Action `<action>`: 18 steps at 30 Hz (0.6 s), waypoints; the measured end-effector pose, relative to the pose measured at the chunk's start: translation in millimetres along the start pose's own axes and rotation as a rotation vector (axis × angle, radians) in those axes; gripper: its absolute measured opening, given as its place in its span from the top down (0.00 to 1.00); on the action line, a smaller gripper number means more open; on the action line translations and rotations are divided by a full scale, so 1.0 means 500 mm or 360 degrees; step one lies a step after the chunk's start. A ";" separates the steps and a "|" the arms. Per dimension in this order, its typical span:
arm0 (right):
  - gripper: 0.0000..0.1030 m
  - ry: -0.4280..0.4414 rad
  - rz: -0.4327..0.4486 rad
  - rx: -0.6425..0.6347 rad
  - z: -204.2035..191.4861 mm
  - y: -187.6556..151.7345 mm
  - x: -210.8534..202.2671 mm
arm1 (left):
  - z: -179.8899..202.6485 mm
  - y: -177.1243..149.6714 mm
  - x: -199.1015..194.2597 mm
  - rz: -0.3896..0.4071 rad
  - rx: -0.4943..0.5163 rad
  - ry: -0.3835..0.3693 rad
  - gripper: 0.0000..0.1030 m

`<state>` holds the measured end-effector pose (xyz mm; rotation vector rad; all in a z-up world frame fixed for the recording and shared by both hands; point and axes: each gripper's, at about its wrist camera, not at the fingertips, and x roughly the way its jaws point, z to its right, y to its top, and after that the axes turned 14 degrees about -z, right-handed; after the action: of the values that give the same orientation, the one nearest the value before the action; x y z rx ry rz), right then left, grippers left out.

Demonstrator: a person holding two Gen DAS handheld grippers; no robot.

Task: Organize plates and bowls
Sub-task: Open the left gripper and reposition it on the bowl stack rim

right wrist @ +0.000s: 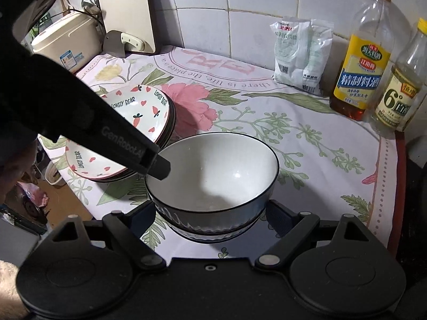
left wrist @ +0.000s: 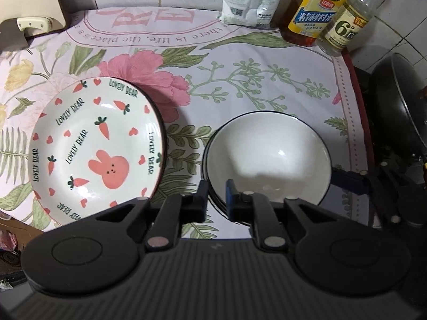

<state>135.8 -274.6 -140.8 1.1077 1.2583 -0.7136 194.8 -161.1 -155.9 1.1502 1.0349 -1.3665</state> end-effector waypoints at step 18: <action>0.20 0.0153 0.0119 0.0143 0.024 -0.050 -0.007 | -0.019 -0.059 -0.026 0.0171 -0.0085 -0.0186 0.90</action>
<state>117.0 -294.6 -144.4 1.2689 1.2687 -0.6725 166.7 -146.7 -144.5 1.0588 0.9080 -1.2979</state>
